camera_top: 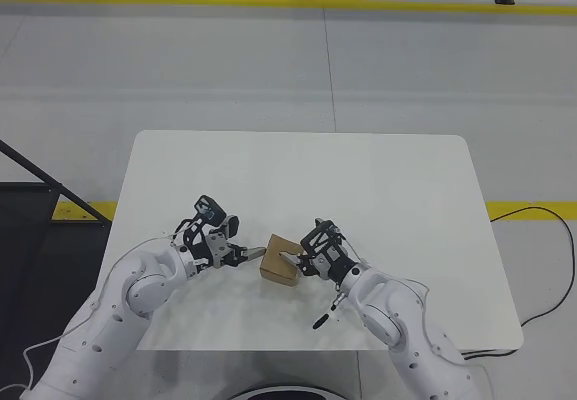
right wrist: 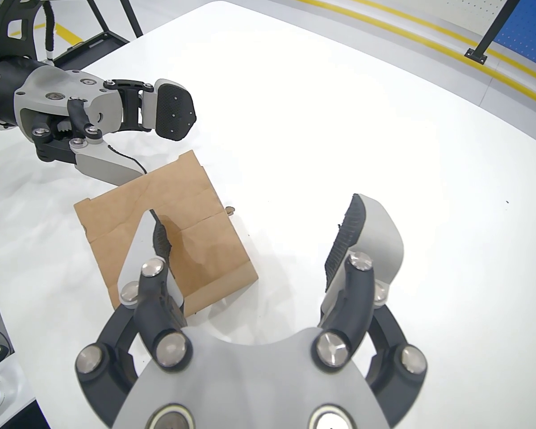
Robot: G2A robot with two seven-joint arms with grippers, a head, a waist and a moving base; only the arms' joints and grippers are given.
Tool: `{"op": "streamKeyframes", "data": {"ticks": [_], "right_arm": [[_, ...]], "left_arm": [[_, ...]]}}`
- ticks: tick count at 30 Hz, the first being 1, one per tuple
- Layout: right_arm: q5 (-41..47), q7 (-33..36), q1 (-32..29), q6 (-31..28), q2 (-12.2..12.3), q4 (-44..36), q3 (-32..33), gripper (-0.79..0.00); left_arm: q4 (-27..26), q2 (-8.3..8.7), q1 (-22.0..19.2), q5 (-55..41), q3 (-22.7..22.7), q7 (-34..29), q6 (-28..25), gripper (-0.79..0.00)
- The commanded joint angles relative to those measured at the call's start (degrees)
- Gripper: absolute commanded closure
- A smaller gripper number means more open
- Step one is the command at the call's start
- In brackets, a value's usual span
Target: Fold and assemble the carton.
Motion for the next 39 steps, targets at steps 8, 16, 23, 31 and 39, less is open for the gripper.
{"op": "streamKeyframes", "data": {"ticks": [8, 16, 23, 31, 39], "right_arm": [[-0.06, 0.05, 0.19, 0.02, -0.07, 0.37, -0.11, -0.736], [0.03, 0.3, 0.62, 0.09, -0.2, 1.07, -0.45, -0.745], [0.13, 0.75, 1.04, 0.14, -0.32, 1.49, -0.7, -0.748], [0.11, 0.8, 1.01, 0.14, -0.36, 1.47, -0.71, -0.739], [-0.07, 0.73, 0.9, 0.15, -0.38, 1.33, -0.66, -0.742]], "left_arm": [[0.38, -0.09, 0.0, 0.03, -0.12, 0.06, -0.23, -0.785], [0.73, -0.18, 0.37, -1.05, -0.76, 1.98, -0.53, -0.785], [0.88, -0.26, 0.77, -3.1, -1.57, 3.94, -1.86, -0.785], [0.51, -0.47, -0.12, -0.34, 0.07, 1.53, -2.08, -0.785], [1.19, -0.7, -0.86, 0.2, 0.75, 0.65, -1.52, -0.785]]}}
